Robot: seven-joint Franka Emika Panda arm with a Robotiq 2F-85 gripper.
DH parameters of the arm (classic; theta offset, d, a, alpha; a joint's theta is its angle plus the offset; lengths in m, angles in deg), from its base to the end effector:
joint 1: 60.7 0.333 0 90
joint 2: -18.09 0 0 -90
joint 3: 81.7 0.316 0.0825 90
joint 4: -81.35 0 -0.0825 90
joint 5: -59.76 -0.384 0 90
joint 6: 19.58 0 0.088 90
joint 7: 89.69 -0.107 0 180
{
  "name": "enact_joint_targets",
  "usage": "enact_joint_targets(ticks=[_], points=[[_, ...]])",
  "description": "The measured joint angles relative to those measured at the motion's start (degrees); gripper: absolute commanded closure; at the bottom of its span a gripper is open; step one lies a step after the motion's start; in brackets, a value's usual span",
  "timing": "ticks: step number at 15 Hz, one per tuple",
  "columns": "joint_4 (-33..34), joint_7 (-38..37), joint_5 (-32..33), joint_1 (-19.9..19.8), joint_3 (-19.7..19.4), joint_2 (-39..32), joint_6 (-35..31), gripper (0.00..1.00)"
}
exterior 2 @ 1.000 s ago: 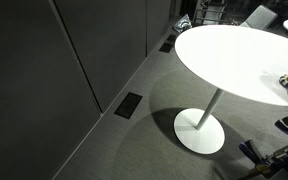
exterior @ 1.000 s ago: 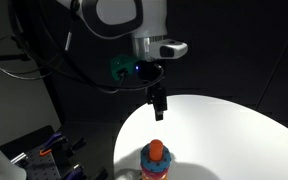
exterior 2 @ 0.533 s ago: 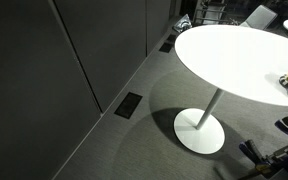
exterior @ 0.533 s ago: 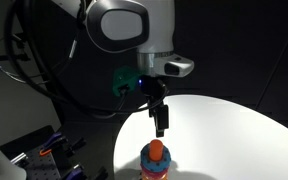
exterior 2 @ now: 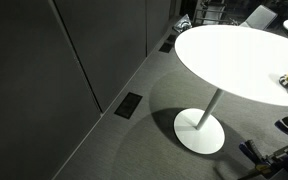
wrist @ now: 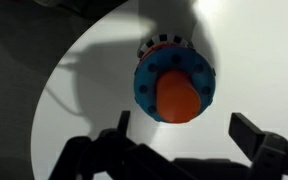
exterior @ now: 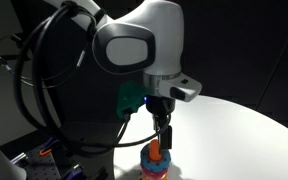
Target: Move the ring stacking stand to the left and remove the blue ring from the ring stacking stand and place it to on the table
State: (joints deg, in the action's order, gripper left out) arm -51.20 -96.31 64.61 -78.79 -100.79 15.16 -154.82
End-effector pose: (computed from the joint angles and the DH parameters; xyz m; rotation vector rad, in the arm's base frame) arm 0.4091 -0.3116 0.3225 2.8803 -1.0577 -0.0336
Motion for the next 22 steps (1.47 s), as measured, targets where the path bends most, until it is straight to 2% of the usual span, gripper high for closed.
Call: enact_joint_targets(ticks=[8,9,10,16,17,22], points=[[0.0,1.3,-2.6,0.0,-0.1,-2.9,-1.4,0.00],[0.0,1.4,-2.7,0.0,-0.1,-3.1,-1.5,0.10],[0.0,1.5,-2.8,0.0,-0.1,-3.2,-1.5,0.27],[0.0,1.6,-3.2,0.0,-0.1,-3.7,-1.7,0.75],[0.0,1.6,-3.2,0.0,-0.1,-3.7,-1.8,0.80],[0.0,1.6,-3.2,0.2,0.3,-3.7,-1.8,0.80]])
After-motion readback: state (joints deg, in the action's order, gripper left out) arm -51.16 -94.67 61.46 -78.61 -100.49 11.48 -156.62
